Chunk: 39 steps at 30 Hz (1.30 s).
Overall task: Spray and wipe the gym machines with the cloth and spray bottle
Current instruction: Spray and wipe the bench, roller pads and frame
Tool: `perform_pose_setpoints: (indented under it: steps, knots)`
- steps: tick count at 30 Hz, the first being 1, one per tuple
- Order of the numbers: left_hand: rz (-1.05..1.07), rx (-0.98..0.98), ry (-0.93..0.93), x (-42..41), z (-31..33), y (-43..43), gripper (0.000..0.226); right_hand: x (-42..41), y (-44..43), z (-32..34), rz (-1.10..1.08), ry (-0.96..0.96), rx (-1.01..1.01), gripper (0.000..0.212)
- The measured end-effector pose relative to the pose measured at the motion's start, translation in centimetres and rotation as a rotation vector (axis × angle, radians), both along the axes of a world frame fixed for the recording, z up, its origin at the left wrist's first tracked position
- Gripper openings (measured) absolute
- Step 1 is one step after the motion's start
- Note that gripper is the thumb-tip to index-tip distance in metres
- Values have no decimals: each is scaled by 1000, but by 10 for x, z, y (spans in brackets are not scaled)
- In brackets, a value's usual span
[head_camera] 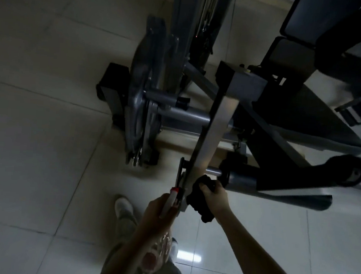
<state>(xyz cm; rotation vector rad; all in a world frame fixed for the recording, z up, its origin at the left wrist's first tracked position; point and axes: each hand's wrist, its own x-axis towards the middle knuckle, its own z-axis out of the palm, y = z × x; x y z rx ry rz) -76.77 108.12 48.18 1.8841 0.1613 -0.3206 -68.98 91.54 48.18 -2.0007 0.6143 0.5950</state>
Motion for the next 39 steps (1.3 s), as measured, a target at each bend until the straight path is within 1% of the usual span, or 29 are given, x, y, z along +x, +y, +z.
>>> perform_pose_setpoints:
  steps: [2,5,7,8,11,12,14,18,20,22,25,28,30,32,33,35,36,39]
  knots:
    - [16,13,34,-15,-16,-10,4,-12,-6,-7,2,16,8,19]
    - [25,-30,122,-39,-40,-23,12,-29,-11,-23,6,29,20,19]
    - [30,-33,179,-53,-56,-26,18,-37,-9,-33,3,30,32,16]
    - [31,-25,199,-58,-63,-28,18,-40,-6,-38,2,19,30,14]
    - [40,-10,217,-72,-95,-28,6,-47,5,-58,-61,-14,52,7]
    - [45,-6,211,-74,-108,-26,7,-48,9,-67,-83,-31,66,6]
    - [32,22,211,-79,-135,-22,15,-51,17,-90,-100,-69,70,8]
    - [42,2,204,-85,-179,-13,23,-57,25,-140,-54,-177,-31,14]
    - [37,-12,186,-85,-192,-12,36,-62,27,-153,-39,-245,-87,14]
    - [21,1,188,-86,-209,-11,49,-67,28,-162,-14,-328,-122,16]
    - [2,37,188,-87,-229,-11,40,-71,28,-167,38,-418,-121,18]
    - [46,54,132,-89,-245,-13,41,-75,27,-171,50,-464,-129,19]
    - [93,74,112,-90,-252,-15,49,-74,27,-171,19,-475,-99,18]
    - [146,83,56,-94,-261,-18,64,-73,26,-171,-16,-472,-72,20]
    - [181,84,25,-96,-263,-19,62,-73,25,-171,-14,-471,-74,21]
    - [236,66,1,-98,-261,-18,42,-72,23,-171,9,-482,-82,21]
    - [254,52,-11,-98,-259,-17,36,-72,23,-171,21,-486,-83,22]
    - [294,20,-17,-101,-255,-13,36,-70,25,-171,78,-507,-114,22]
